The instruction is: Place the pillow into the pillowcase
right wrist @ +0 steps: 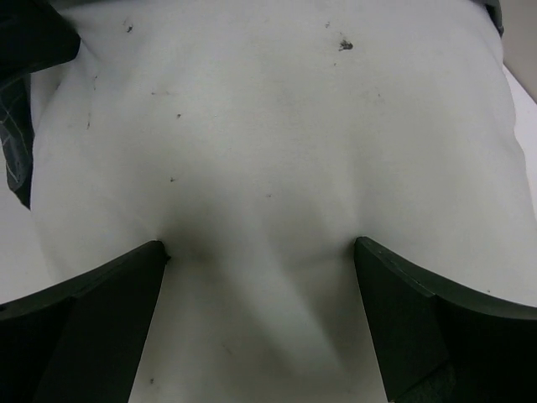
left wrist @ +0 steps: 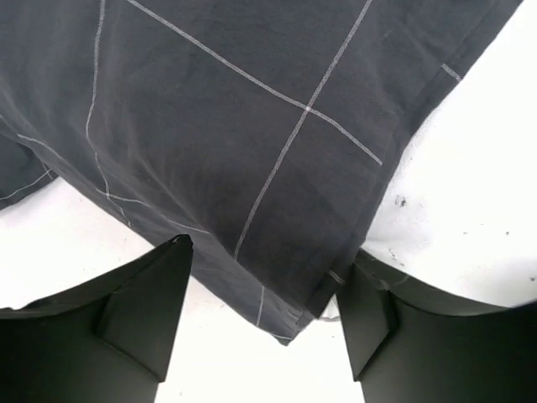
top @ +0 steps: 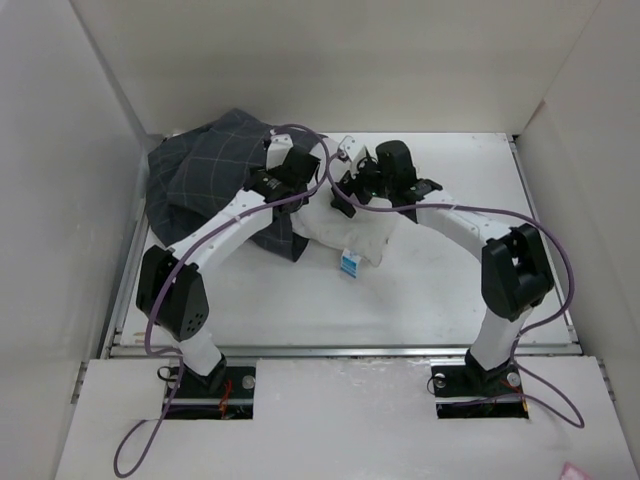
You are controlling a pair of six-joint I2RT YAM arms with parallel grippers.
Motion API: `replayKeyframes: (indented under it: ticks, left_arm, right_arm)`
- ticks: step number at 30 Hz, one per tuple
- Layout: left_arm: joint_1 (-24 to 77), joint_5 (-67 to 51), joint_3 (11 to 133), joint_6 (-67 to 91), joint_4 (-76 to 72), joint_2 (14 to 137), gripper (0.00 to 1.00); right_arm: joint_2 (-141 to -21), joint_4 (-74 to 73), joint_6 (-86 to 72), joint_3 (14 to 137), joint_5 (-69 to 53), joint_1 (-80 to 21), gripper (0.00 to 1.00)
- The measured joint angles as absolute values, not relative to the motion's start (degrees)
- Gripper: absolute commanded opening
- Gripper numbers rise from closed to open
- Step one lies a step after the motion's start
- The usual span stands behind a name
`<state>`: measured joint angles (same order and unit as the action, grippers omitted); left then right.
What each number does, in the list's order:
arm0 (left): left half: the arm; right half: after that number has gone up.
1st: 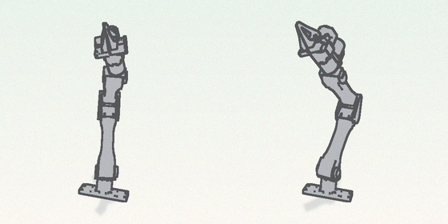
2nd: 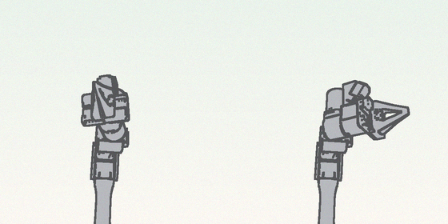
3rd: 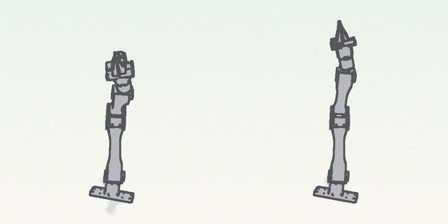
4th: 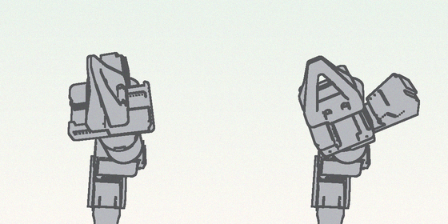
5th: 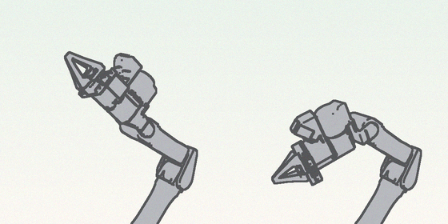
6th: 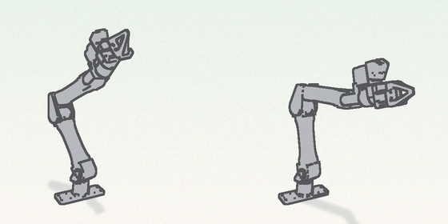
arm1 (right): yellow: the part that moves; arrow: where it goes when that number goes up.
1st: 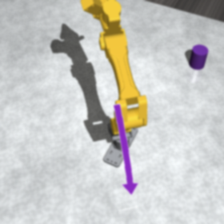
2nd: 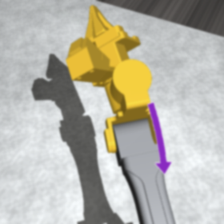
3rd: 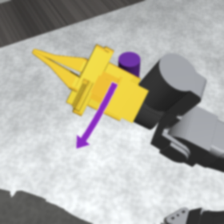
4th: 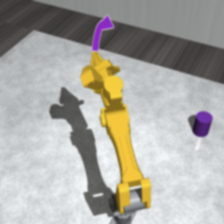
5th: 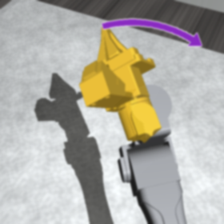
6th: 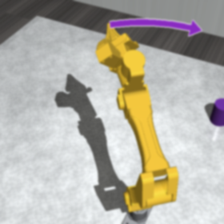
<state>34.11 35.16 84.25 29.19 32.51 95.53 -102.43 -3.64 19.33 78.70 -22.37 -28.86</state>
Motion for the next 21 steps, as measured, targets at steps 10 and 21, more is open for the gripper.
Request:
replayKeyframes:
  ticks: [10, 21]
  left_arm:
    - [33.8, 37.8, 86.4, 28.8, 32.7, 95.6, 0.0]
    - [36.0, 29.0, 97.0, 15.9, 29.3, 96.2, 0.0]
  right_arm:
    - [-105.5, -2.5, 19.5, 80.8, -25.2, -28.8, 0.96]
    - [-104.6, 15.8, 6.8, 71.7, -31.0, -28.4, 0.0]
